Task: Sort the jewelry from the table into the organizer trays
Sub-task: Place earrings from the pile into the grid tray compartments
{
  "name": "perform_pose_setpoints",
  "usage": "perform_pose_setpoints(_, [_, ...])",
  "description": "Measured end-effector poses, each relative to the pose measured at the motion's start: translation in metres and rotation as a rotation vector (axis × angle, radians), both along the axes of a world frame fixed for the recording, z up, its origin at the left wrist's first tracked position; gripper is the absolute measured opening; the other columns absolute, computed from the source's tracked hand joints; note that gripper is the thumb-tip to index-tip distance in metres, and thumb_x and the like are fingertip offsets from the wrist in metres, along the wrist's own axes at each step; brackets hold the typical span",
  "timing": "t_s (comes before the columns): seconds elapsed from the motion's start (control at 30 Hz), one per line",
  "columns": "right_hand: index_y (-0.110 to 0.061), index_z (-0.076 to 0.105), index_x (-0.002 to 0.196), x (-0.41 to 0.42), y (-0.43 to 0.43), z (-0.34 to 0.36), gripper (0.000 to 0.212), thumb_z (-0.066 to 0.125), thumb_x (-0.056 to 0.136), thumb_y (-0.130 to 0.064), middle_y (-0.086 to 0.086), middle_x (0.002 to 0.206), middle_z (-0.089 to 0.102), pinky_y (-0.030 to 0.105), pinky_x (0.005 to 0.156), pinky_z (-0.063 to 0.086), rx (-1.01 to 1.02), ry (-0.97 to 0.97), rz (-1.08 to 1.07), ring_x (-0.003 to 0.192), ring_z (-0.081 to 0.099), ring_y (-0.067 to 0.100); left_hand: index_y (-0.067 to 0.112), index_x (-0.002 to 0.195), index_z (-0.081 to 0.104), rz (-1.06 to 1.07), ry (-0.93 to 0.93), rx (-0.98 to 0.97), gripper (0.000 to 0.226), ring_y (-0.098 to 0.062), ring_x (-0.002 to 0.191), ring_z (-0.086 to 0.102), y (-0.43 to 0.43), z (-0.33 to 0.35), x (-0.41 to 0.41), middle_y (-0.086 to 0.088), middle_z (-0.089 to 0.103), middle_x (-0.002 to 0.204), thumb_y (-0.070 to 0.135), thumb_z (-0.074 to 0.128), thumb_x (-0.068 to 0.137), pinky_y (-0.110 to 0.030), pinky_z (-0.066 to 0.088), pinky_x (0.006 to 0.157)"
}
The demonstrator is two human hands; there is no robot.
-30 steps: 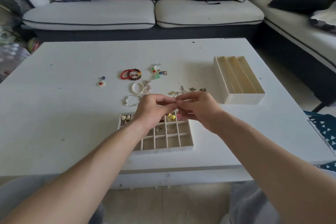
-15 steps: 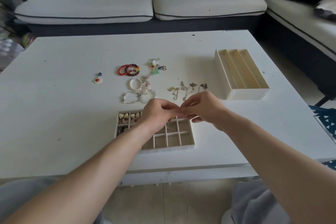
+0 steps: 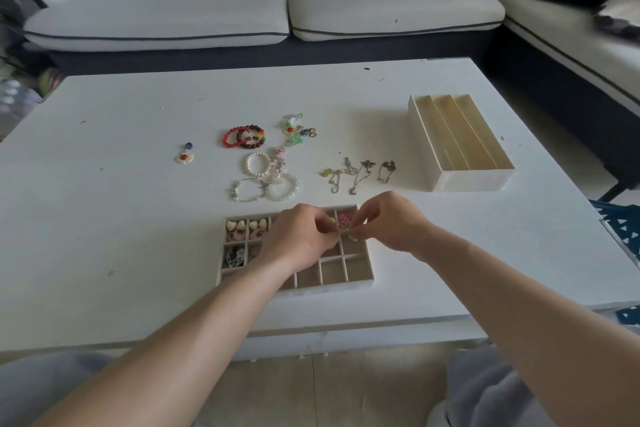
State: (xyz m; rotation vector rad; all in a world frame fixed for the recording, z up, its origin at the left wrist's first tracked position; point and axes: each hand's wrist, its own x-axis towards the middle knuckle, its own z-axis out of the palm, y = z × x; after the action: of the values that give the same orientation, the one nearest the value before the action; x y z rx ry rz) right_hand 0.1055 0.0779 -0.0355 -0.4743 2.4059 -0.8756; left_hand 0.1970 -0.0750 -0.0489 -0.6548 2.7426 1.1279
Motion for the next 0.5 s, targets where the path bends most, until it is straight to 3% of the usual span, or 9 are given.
perform_pose_setpoints(0.17, [-0.028, 0.078, 0.076, 0.005, -0.005, -0.007, 0.010, 0.083, 0.078, -0.019, -0.013, 0.068, 0.052, 0.022, 0.054, 0.034, 0.040, 0.048, 0.014, 0.065, 0.047, 0.006, 0.031, 0.083, 0.071, -0.063, -0.059, -0.129, 0.004, -0.011, 0.079, 0.067, 0.001, -0.001, 0.005, 0.012, 0.071, 0.081, 0.030, 0.069, 0.085, -0.034, 0.057, 0.075])
perform_pose_setpoints(0.33, [-0.039, 0.067, 0.069, 0.014, -0.011, -0.018, 0.024, 0.074, 0.082, -0.020, -0.015, 0.076, 0.056, 0.026, 0.059, 0.039, 0.143, 0.135, -0.026, 0.078, 0.057, 0.014, 0.028, 0.086, 0.073, -0.087, -0.037, -0.167, 0.005, -0.015, 0.079, 0.067, 0.002, -0.002, 0.006, 0.008, 0.072, 0.083, 0.031, 0.069, 0.084, -0.034, 0.057, 0.073])
perform_pose_setpoints(0.5, [-0.034, 0.071, 0.081, 0.029, -0.013, -0.025, 0.018, 0.063, 0.084, -0.017, -0.006, 0.091, 0.069, 0.027, 0.067, 0.046, 0.244, 0.220, -0.067, 0.087, 0.065, 0.022, 0.028, 0.090, 0.072, -0.095, -0.026, -0.174, 0.006, -0.017, 0.081, 0.066, 0.001, -0.003, 0.007, 0.008, 0.071, 0.085, 0.030, 0.071, 0.084, -0.033, 0.055, 0.073])
